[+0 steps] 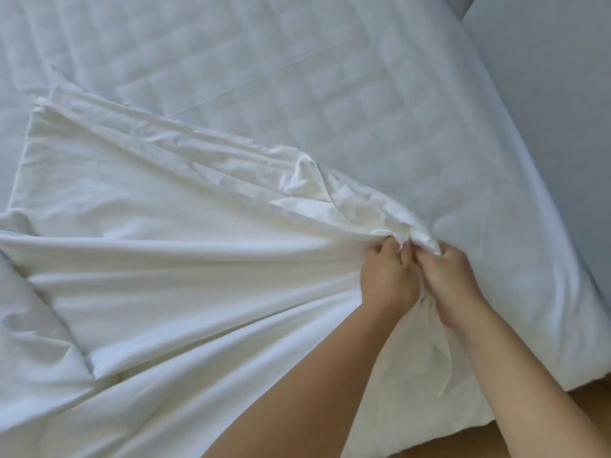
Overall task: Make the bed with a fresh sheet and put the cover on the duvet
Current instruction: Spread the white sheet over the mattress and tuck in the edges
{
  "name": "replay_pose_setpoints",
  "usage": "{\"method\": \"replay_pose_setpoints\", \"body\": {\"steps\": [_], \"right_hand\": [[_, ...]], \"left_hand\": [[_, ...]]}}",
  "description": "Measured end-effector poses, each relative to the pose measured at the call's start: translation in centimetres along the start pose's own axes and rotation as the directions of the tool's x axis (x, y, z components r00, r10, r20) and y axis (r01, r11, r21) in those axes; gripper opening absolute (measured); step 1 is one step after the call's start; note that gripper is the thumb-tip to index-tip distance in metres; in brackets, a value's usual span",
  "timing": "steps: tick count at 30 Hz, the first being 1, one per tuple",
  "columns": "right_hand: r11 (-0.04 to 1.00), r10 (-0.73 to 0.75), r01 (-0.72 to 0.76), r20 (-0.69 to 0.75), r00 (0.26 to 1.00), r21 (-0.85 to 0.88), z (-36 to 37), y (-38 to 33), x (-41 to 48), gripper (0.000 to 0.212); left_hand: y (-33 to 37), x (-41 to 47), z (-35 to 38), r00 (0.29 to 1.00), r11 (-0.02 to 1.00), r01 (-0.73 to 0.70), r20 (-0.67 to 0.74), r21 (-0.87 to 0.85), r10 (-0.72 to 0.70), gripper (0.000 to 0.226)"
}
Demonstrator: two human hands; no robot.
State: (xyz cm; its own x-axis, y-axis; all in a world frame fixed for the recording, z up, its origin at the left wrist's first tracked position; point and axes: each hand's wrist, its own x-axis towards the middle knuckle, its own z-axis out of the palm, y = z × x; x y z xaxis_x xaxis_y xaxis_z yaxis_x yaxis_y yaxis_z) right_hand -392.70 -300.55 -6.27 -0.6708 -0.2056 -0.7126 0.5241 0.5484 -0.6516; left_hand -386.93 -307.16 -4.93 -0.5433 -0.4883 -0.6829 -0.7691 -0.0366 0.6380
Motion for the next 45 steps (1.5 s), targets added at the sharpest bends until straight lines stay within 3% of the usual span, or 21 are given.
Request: {"method": "replay_pose_setpoints", "body": {"steps": [3, 5, 7, 8, 9, 11, 14, 16, 18, 21, 23, 26, 28, 30, 32, 34, 36, 38, 41, 43, 45], "right_hand": [[0.998, -0.014, 0.025, -0.176, 0.984, 0.061, -6.8, -2.5, 1.6, 0.008], [0.998, -0.055, 0.06, -0.313, 0.948, 0.008, -10.8, -3.5, 2.8, 0.012], [0.96, -0.132, 0.026, -0.369, 0.92, -0.278, -13.0, -3.4, 3.9, 0.02], [0.88, -0.186, -0.013, -0.369, 0.91, -0.475, -13.0, -3.0, 4.1, 0.026], [0.774, -0.257, -0.024, -0.35, 0.901, -0.632, -12.6, -2.4, 4.1, 0.039], [0.614, -0.462, 0.105, -0.247, 0.852, -0.782, -10.5, -0.7, 3.2, 0.052], [0.506, -0.642, 0.367, -0.057, 0.765, -0.781, -6.1, 1.4, 0.7, 0.055], [0.51, -0.627, 0.422, 0.012, 0.779, -0.749, -4.1, 2.3, -0.8, 0.068], [0.52, -0.519, 0.386, 0.077, 0.851, -0.762, -3.0, 2.6, -2.2, 0.089], [0.448, -0.355, 0.367, 0.214, 0.91, -0.815, -1.2, 2.4, -4.5, 0.107], [0.394, -0.276, 0.426, 0.337, 0.9, -0.815, 1.1, 2.0, -5.9, 0.085], [0.403, -0.267, 0.552, 0.483, 0.834, -0.73, 5.2, 0.7, -8.0, 0.017], [0.523, -0.267, 0.591, 0.541, 0.798, -0.614, 7.7, -0.3, -9.3, 0.009], [0.683, -0.307, 0.594, 0.571, 0.762, -0.425, 10.1, -1.5, -11.2, 0.016], [0.785, -0.344, 0.553, 0.546, 0.764, -0.279, 12.6, -2.2, -13.4, 0.03], [0.869, -0.326, 0.464, 0.505, 0.799, -0.174, 14.9, -2.3, -15.4, 0.029], [0.936, -0.26, 0.343, 0.493, 0.83, -0.085, 17.0, -2.3, -17.2, 0.023], [0.989, -0.148, 0.137, 0.557, 0.817, 0.061, 19.0, -2.2, -18.9, 0.017], [0.915, -0.013, -0.305, 0.774, 0.633, 0.265, 22.1, -1.7, -21.6, 0.016], [0.87, 0.007, -0.423, 0.85, 0.526, 0.255, 23.9, -1.1, -23.0, 0.016], [0.896, 0.023, -0.397, 0.871, 0.491, 0.2, 25.5, -0.6, -24.1, 0.012]], "left_hand": [[4.7, 0.5, 3.8, 0.984, 0.976, -0.071, 0.145, -0.205, 0.102, 0.027], [7.3, 0.8, 5.8, 0.962, 0.946, -0.056, 0.237, -0.319, 0.137, 0.031], [8.0, 1.1, 6.8, 0.962, 0.933, 0.013, 0.258, -0.359, 0.085, 0.03], [7.5, 1.3, 6.8, 0.969, 0.927, 0.053, 0.242, -0.371, 0.042, 0.029], [6.3, 1.5, 6.6, 0.975, 0.918, 0.095, 0.224, -0.385, -0.007, 0.028], [3.2, 1.5, 5.4, 0.976, 0.891, 0.182, 0.188, -0.417, -0.111, 0.022], [-0.7, 0.6, 2.9, 0.975, 0.881, 0.218, 0.129, -0.421, -0.18, 0.021], [-2.2, 0.0, 0.7, 0.983, 0.909, 0.184, 0.085, -0.375, -0.164, 0.025], [-3.2, -0.7, -2.2, 0.989, 0.927, 0.145, 0.043, -0.347, -0.138, 0.027], [-4.5, -1.8, -7.2, 0.994, 0.928, 0.079, -0.038, -0.364, -0.099, 0.024], [-5.3, -2.7, -10.1, 0.994, 0.913, 0.059, -0.057, -0.404, -0.089, 0.02], [-7.0, -4.4, -12.8, 0.997, 0.878, 0.061, -0.005, -0.475, -0.072, 0.017], [-8.6, -5.8, -14.1, 0.997, 0.853, 0.082, 0.052, -0.515, -0.065, 0.031], [-10.3, -7.2, -15.5, 0.986, 0.818, 0.117, 0.164, -0.563, -0.028, 0.047], [-12.0, -9.0, -17.1, 0.973, 0.737, 0.151, 0.232, -0.659, 0.009, 0.05], [-13.7, -10.8, -19.0, 0.965, 0.657, 0.126, 0.246, -0.743, 0.093, 0.052], [-15.3, -12.6, -21.0, 0.954, 0.639, 0.069, 0.238, -0.766, 0.182, 0.054], [-16.8, -14.2, -22.9, 0.95, 0.652, 0.013, 0.213, -0.758, 0.229, 0.044], [-19.0, -16.2, -25.4, 0.973, 0.645, 0.006, 0.153, -0.764, 0.172, 0.032], [-20.6, -17.3, -26.9, 0.992, 0.671, 0.02, 0.1, -0.741, 0.08, 0.029], [-22.0, -18.4, -28.3, 0.999, 0.742, 0.023, 0.032, -0.67, -0.002, 0.025]]}}
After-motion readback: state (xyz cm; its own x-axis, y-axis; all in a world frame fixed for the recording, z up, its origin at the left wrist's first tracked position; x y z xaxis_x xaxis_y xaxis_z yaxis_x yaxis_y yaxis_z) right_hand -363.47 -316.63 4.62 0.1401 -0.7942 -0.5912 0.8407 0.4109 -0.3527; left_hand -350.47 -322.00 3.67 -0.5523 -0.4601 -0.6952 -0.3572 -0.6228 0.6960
